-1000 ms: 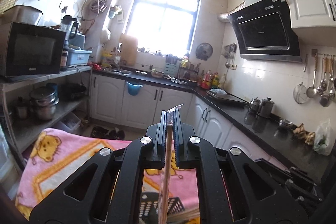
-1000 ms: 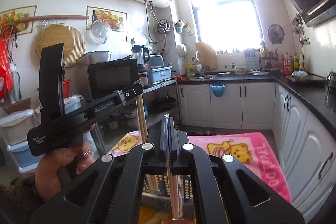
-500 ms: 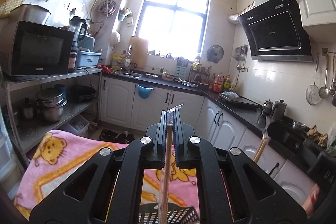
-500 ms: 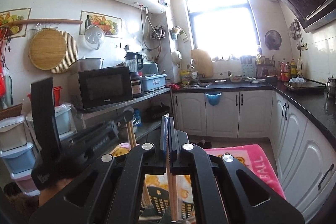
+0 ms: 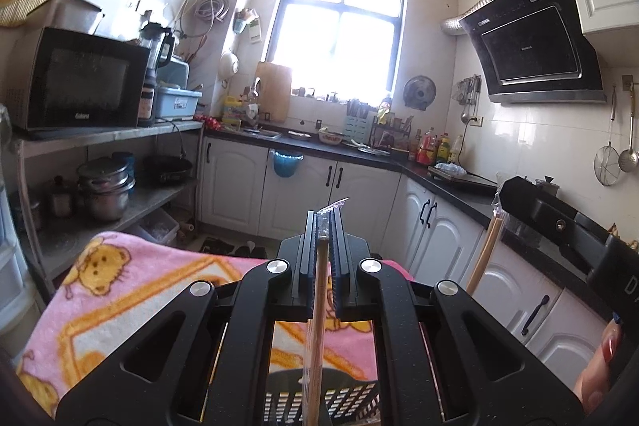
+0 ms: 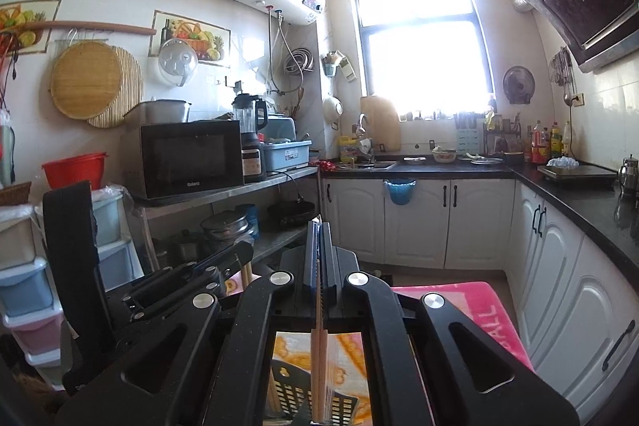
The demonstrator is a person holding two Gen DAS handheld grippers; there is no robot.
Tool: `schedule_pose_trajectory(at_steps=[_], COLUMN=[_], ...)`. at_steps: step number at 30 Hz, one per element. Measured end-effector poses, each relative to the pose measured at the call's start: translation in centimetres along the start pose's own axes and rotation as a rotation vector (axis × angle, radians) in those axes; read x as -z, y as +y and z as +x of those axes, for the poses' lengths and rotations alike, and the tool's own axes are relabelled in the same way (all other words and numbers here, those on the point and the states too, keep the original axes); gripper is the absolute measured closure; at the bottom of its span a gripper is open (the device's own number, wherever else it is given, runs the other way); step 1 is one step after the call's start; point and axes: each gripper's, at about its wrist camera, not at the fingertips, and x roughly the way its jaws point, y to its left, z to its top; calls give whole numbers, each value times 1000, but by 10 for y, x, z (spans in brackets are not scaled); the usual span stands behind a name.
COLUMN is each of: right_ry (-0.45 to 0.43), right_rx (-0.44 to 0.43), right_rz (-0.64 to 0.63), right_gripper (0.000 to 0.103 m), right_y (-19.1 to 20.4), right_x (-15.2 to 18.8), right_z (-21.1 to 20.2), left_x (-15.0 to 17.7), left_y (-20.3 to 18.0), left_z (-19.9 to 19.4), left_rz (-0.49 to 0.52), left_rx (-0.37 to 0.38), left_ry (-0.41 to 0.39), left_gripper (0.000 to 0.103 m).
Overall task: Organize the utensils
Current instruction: 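Lower the chopsticks into the caddy and open both tools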
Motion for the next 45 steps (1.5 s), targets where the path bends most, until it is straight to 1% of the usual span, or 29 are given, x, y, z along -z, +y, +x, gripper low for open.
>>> schedule_pose_trajectory(at_steps=[3, 6, 14, 19, 23, 26, 31, 33, 35, 39, 41, 43, 45], right_ry=[9, 30, 111, 156, 200, 217, 252, 260, 267, 271, 269, 273, 276], right_rx=[9, 18, 46, 56, 64, 60, 52, 53, 48, 36, 32, 31, 28], right_rz=[-22, -14, 66, 106, 134, 147, 118, 94, 87, 98, 91, 82, 79], right_gripper=[101, 101, 101, 101, 101, 101, 101, 98, 92, 89, 86, 83, 82], right_y=[-1, -4, -19, -25, -29, -29, -24, -21, -19, -21, -21, -21, -22], right_x=[10, 20, 50, 65, 75, 82, 88, 90, 91, 92, 92, 90, 90], right_z=[4, 7, 7, -1, -6, -10, -12, -14, -16, -22, -26, -27, -29], left_x=[9, 18, 43, 54, 59, 63, 67, 66, 65, 63, 63, 63, 64], left_y=[4, 4, 4, -4, -6, -6, -2, 0, 2, 3, 5, 7, 9], left_z=[1, 2, 2, 1, 1, 0, -3, -5, -8, -12, -15, -17, -18], left_rz=[-13, -3, 10, 51, 57, 63, 67, 58, 56, 64, 71, 70, 72], left_rx=[5, 6, 15, 17, 26, 31, 23, 22, 20, 13, 7, 12, 15], left_ry=[11, 22, 53, 71, 119, 152, 194, 207, 215, 233, 243, 262, 279], left_gripper=[100, 100, 100, 100, 99, 99, 99, 99, 99, 99, 98, 91, 88])
